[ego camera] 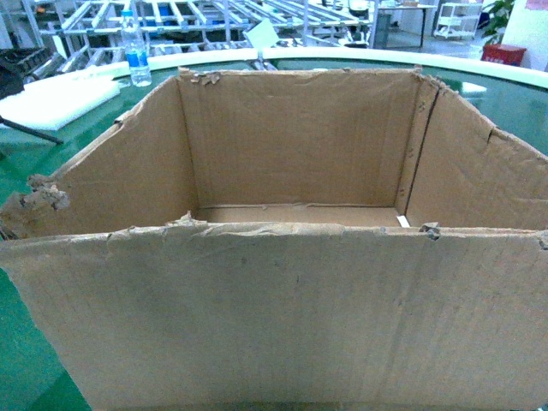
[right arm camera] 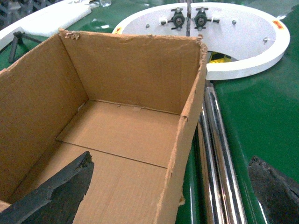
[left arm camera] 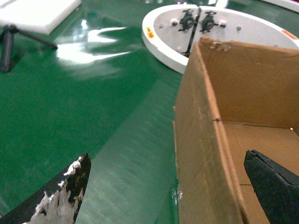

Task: Sort boxes to right shelf from conveyor

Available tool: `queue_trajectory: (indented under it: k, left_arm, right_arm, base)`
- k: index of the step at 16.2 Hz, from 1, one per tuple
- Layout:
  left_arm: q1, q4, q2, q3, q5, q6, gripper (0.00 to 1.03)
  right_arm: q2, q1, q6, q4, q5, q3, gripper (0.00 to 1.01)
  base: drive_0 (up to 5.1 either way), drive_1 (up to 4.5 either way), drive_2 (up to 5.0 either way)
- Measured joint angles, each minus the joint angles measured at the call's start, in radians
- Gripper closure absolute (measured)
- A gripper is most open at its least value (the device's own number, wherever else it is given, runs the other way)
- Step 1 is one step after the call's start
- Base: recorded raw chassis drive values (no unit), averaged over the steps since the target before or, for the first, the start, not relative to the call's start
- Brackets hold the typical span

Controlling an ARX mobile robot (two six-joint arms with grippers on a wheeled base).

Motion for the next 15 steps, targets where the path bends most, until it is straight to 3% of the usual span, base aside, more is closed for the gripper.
queue_trajectory:
  k: [1, 3, 5, 6, 11, 15]
  left_arm:
    - [-0.017, -0.011, 0.051, 0.017, -0.011, -0.065, 0.05]
    - [-0.090, 0.029, 0.121, 0.038, -0.009, -0.124, 0.05]
    - [-0.184, 0.018, 0.231, 0.113, -0.065, -0.123, 0.05]
    - [-0.185, 0.020, 0.245, 0.116, -0.072, -0.122, 0.05]
    - [-0.190, -0.014, 0.290, 0.138, -0.110, -0.122, 0.05]
    - [-0.187, -0.081, 0.274, 0.149, -0.137, -0.132, 0.05]
  right_arm:
    - [0.043, 0.005, -0.008, -0.020, -0.012, 0.033, 0.03]
    - [0.114, 0.005, -0.041, -0.053, -0.021, 0.051, 0.03]
    - [0.240, -0.003, -0.129, -0.136, -0.039, 0.093, 0.03]
    - [0.266, 0.003, -0.138, -0.165, -0.048, 0.112, 0.03]
    - [0.307, -0.004, -0.129, -0.251, -0.107, 0.158, 0.03]
    - [0.309, -0.004, -0.125, -0.253, -0.111, 0.159, 0.03]
  base:
    - [0.0, 0.00, 0.0]
    - [0.0, 0.00, 0.0]
    - [0.0, 0.00, 0.0]
    - [0.0, 0.00, 0.0]
    - [0.0, 0.00, 0.0]
    - [0.0, 0.00, 0.0]
